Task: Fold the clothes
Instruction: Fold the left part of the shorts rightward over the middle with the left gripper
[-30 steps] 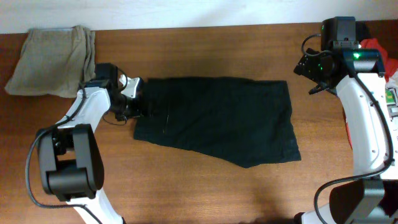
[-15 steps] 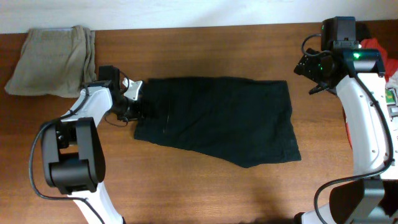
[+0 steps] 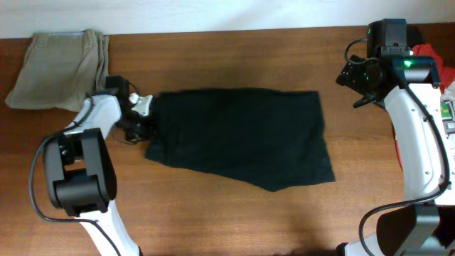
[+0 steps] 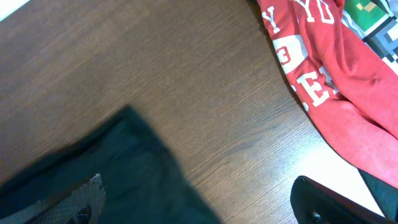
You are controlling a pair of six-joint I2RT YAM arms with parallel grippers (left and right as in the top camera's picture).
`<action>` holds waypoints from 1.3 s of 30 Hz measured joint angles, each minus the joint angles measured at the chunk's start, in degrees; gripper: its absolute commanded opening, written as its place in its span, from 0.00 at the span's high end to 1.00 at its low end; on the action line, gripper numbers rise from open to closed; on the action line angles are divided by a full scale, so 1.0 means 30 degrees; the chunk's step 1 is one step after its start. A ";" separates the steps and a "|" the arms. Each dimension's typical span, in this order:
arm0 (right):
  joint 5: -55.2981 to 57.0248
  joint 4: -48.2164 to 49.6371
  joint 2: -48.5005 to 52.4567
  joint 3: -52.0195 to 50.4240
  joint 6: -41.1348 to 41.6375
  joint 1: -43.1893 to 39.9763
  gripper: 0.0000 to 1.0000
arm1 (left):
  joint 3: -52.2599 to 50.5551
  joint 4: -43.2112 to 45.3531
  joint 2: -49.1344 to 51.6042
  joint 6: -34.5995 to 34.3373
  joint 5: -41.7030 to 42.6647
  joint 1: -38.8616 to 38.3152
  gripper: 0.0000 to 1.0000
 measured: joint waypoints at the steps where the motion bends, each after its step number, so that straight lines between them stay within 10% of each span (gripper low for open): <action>1: -0.0007 -0.0015 0.0000 0.0000 0.0000 0.0000 0.01 | 0.0852 -0.1129 0.0160 -0.0284 -0.0889 0.0306 1.00; 13: 0.0000 0.0000 0.0036 0.0000 0.0000 0.0000 0.01 | 1.1883 -1.0120 0.0160 -0.2470 -0.8218 0.0007 1.00; 39: -0.0007 -0.0015 0.0066 0.0000 0.0000 0.0000 0.01 | 1.2254 -0.9209 -0.1654 -0.4459 -0.8655 -1.0819 1.00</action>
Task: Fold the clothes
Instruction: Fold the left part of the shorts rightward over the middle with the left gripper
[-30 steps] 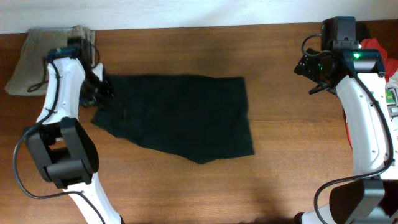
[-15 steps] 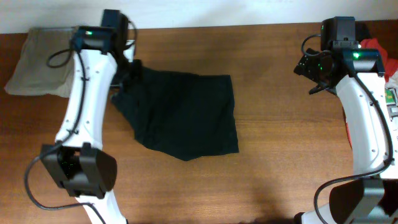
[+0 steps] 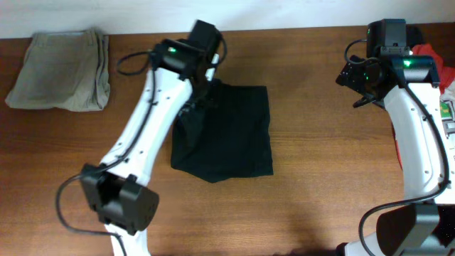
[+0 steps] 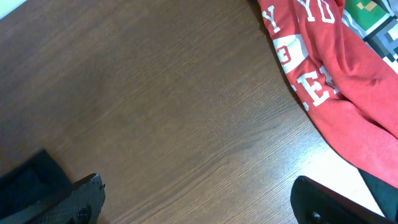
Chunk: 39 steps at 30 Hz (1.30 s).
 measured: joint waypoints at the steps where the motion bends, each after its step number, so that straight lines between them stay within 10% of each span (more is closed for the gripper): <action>1: 0.0007 0.0007 0.0000 0.0000 0.0015 0.0000 0.01 | -0.0015 0.0357 0.0335 -0.0066 0.0007 -0.0182 1.00; 22: 0.0007 0.0000 0.0000 0.0000 0.0000 0.0000 0.01 | -0.0146 0.2747 0.4881 -0.0488 0.1741 -0.2455 0.99; 25: 0.0007 0.0007 0.0000 0.0000 0.0015 0.0000 0.01 | -0.0146 0.3147 0.5377 -0.0525 0.2098 -0.2528 0.62; 32: 0.0007 0.0000 0.0000 0.0000 0.0007 0.0000 0.01 | -0.0058 0.3614 0.6047 -0.0568 0.2594 -0.2543 0.54; 39: 0.0015 -0.0007 0.0000 0.0000 0.0007 0.0000 0.01 | 0.5967 0.0284 0.6200 -0.0415 0.2754 -0.2543 0.19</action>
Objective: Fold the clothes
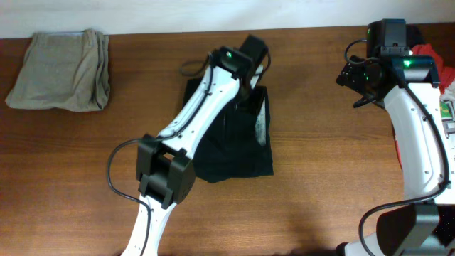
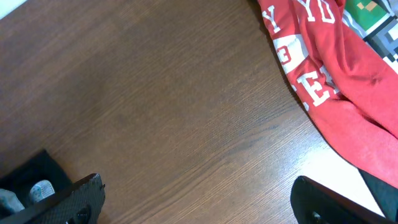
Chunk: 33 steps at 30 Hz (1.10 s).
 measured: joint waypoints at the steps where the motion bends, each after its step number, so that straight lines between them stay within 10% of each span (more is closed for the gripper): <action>1: -0.0007 0.0015 0.0000 0.0000 0.0000 0.0000 0.01 | 0.1224 -0.0532 0.0000 0.0058 -0.0007 0.0000 0.19; 6: -0.0007 0.0007 0.0000 0.0000 0.0000 0.0000 0.01 | 0.4320 -0.2120 -0.0124 0.0372 0.0044 0.0160 0.29; 12: -0.0007 0.0007 0.0000 0.0000 0.0000 0.0000 0.01 | 0.2470 -0.1974 -0.0051 0.0933 -0.0029 0.0328 0.80; 33: -0.0007 0.0007 0.0000 0.0000 -0.0007 0.0000 0.01 | -0.8954 0.5180 0.0335 0.0889 0.4335 -0.1763 0.98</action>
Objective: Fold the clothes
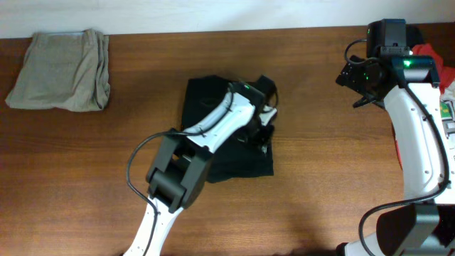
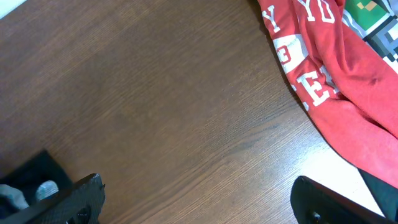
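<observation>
A black garment (image 1: 213, 153) lies folded in half at the middle of the table; its corner (image 2: 28, 168) shows at the lower left of the right wrist view. My left gripper (image 1: 263, 122) rests low over the middle of the garment's right edge, its arm stretched across the cloth. The overhead view does not show how its jaws stand. My right gripper (image 2: 202, 199) hangs open over bare wood, well to the right of the garment, with nothing between its fingers (image 2: 84, 198). From overhead the right gripper (image 1: 353, 80) sits near the far right.
A folded khaki garment (image 1: 60, 67) lies at the far left corner. A red garment with white lettering (image 2: 323, 68) and a green patterned one (image 2: 373, 18) are heaped at the right edge, close to my right arm.
My left gripper has moved from the far right corner of the folded black garment to the middle of its right edge. The pale strip seen there is now under the gripper. The right arm is unchanged.
The black garment first lay spread wide, my left gripper at its left edge. Then it was half as wide, with the gripper above its far side. Later the gripper stood at the far right corner, and now at the right edge. The right gripper stayed open and still.
</observation>
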You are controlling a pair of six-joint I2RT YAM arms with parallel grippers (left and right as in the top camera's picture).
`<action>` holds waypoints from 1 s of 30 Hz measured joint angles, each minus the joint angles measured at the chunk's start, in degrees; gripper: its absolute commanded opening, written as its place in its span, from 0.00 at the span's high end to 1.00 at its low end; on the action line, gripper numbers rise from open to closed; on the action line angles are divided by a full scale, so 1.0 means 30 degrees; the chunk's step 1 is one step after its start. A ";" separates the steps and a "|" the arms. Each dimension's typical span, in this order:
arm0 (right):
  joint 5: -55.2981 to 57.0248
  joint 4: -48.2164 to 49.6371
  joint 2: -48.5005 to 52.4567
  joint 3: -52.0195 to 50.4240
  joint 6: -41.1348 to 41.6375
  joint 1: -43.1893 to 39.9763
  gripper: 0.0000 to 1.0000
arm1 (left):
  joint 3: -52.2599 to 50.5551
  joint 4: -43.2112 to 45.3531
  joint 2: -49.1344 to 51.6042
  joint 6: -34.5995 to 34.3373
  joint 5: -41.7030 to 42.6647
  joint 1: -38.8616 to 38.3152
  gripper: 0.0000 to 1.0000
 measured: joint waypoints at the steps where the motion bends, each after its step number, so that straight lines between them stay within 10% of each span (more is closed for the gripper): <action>1: 0.0000 0.0000 0.0000 0.0000 0.0007 0.0000 0.01 | -0.0073 0.0029 0.0000 -0.0029 0.0000 -0.0219 0.98; 19: 0.0000 0.0000 0.0000 0.0000 0.0007 0.0000 0.01 | 0.3140 0.2135 -0.4320 -0.0670 -0.1690 0.3264 0.88; 30: 0.0000 0.0007 0.0007 0.0000 0.0015 0.0000 0.01 | 0.3155 0.4291 -0.0765 -0.2302 -0.2375 0.3628 0.89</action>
